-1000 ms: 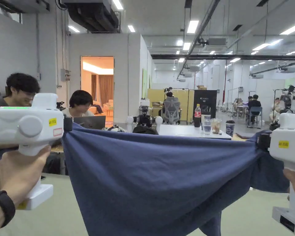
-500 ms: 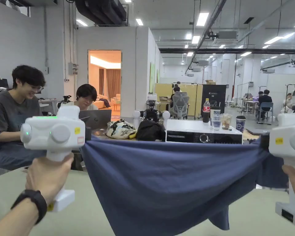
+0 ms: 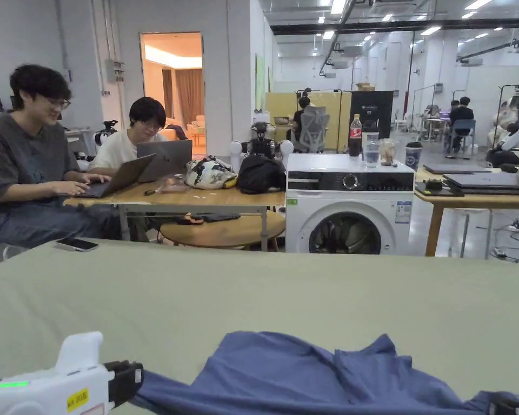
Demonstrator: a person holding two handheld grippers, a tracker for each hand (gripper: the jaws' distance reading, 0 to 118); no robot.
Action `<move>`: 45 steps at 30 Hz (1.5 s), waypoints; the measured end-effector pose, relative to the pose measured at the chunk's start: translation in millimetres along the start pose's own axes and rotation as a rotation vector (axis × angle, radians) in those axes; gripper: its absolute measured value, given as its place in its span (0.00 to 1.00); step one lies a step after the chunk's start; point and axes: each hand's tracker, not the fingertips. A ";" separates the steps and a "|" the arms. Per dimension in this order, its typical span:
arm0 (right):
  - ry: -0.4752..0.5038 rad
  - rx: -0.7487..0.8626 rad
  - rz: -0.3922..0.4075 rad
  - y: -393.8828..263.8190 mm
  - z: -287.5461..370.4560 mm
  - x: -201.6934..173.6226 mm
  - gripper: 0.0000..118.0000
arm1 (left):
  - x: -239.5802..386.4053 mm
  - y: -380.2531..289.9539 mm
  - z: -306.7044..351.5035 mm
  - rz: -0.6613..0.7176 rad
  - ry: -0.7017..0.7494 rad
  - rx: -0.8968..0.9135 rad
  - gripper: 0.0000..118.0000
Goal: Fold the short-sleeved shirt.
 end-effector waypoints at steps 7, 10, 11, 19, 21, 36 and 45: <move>-0.060 -0.018 -0.018 -105.7 66.6 16.0 0.03 | -21.7 -95.0 60.3 0.069 0.029 -0.079 0.00; -0.038 -0.034 -0.063 -120.3 74.0 20.4 0.03 | -24.0 -108.6 67.4 0.056 0.047 -0.089 0.00; -0.039 -0.034 -0.056 -121.6 74.2 19.5 0.03 | -25.8 -108.4 65.4 0.052 0.041 -0.083 0.00; -0.043 0.155 0.103 -103.4 106.0 6.1 0.54 | -12.5 -89.3 73.5 -0.051 0.049 0.036 0.54; -0.044 0.199 0.143 -87.4 110.2 -10.2 0.54 | 2.6 -72.4 71.5 -0.072 0.028 0.108 0.54; -0.011 0.221 0.351 -59.8 72.7 -98.2 0.00 | 103.5 -28.4 22.6 -0.271 0.034 0.168 0.00; 0.063 0.227 0.310 -59.7 90.9 -81.4 0.00 | 27.1 -49.8 64.8 0.077 0.001 0.123 0.00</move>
